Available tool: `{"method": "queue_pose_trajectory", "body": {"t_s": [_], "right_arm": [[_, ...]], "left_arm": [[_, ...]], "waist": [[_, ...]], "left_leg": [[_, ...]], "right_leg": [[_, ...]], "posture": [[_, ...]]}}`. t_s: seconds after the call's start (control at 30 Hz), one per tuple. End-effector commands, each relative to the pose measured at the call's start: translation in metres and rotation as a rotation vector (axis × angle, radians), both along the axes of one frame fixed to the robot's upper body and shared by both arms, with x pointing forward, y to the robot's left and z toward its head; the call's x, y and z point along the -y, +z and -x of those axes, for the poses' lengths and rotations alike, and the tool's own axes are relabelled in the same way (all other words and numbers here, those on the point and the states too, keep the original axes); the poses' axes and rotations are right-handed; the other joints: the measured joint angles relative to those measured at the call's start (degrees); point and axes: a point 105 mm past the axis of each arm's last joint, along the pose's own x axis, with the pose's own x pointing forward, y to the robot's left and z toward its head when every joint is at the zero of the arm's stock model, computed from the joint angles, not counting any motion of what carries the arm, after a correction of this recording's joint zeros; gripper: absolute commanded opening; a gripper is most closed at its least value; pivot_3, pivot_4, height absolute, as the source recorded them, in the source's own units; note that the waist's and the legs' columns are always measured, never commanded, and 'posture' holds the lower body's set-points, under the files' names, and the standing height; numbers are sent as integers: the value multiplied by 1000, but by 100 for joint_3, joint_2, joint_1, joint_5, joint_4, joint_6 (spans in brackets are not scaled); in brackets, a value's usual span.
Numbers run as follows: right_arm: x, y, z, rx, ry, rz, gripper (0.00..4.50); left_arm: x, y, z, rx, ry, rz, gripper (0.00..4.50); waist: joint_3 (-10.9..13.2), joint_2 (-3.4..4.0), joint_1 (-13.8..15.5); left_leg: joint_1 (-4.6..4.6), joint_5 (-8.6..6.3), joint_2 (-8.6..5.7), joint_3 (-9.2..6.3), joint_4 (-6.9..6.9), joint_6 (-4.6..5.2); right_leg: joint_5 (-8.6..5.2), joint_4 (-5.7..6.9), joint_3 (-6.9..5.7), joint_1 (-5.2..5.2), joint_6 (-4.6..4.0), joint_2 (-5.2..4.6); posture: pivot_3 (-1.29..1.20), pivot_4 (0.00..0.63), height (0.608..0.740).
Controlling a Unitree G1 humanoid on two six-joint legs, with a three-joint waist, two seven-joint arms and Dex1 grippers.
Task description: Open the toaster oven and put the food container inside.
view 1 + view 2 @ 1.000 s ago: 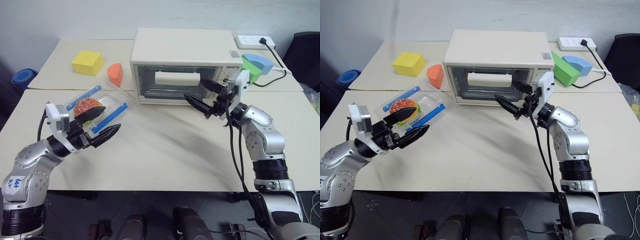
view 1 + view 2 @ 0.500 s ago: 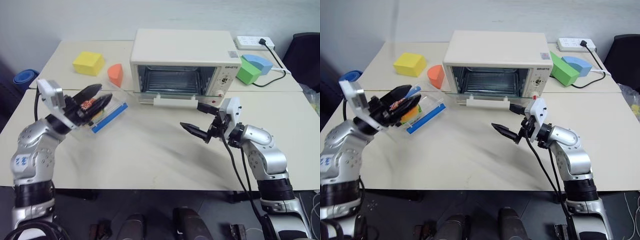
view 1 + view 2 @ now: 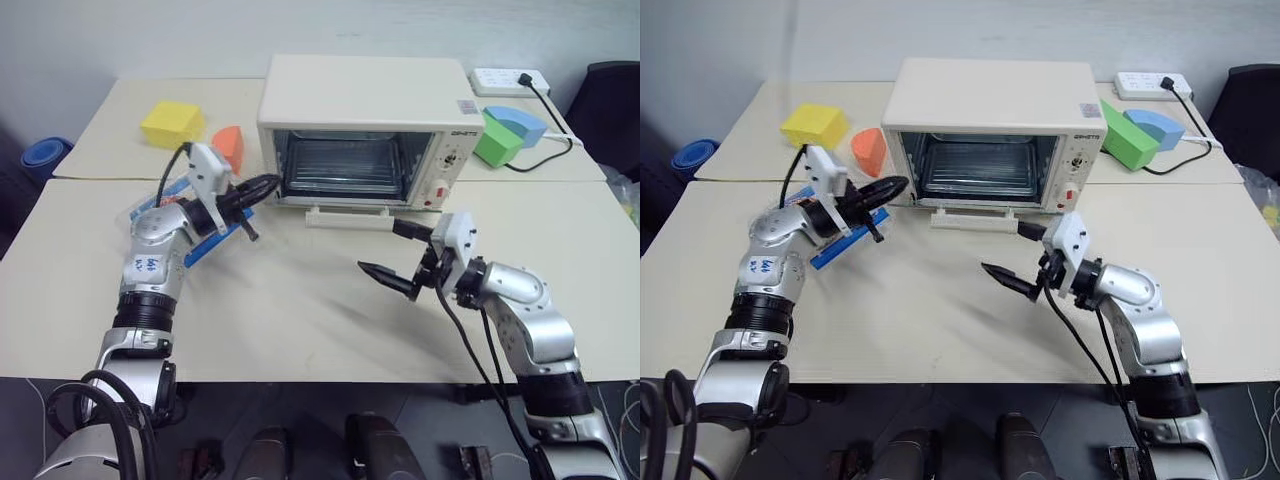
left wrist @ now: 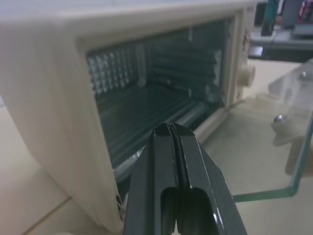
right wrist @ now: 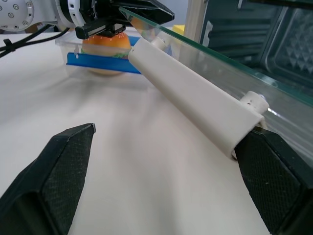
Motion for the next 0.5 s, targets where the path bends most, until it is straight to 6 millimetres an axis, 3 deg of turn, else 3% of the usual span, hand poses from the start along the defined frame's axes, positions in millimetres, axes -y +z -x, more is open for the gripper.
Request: {"method": "queue_pose_trajectory", "body": {"t_s": [0.03,0.27,0.37,0.5], "right_arm": [[17,2,20,68,-47,7,4500],[64,-16,53,92,-233,12,4500],[77,-12,53,99,-294,-13,4500],[78,3,46,128,-297,-41,4500]], "left_arm": [[1,1,6,32,-26,-56,25],[5,-36,19,2,-20,-210,25],[12,-49,24,-29,-8,-206,25],[14,-67,26,-56,10,-245,25]], "waist": [[0,0,20],[1,-3,60],[1,-3,80],[1,-2,126]], "left_leg": [[0,-1,-2,-1,2,2],[15,-5,-11,7,17,13],[29,-13,-10,2,31,38],[32,-11,-10,-4,34,40]], "right_leg": [[0,0,0,1,1,-3],[4,-10,12,14,8,-8],[8,-11,12,35,15,-9],[9,-5,9,37,17,-7]], "posture": [[0,150,740],[0,150,740],[0,150,740],[0,150,740]]}}
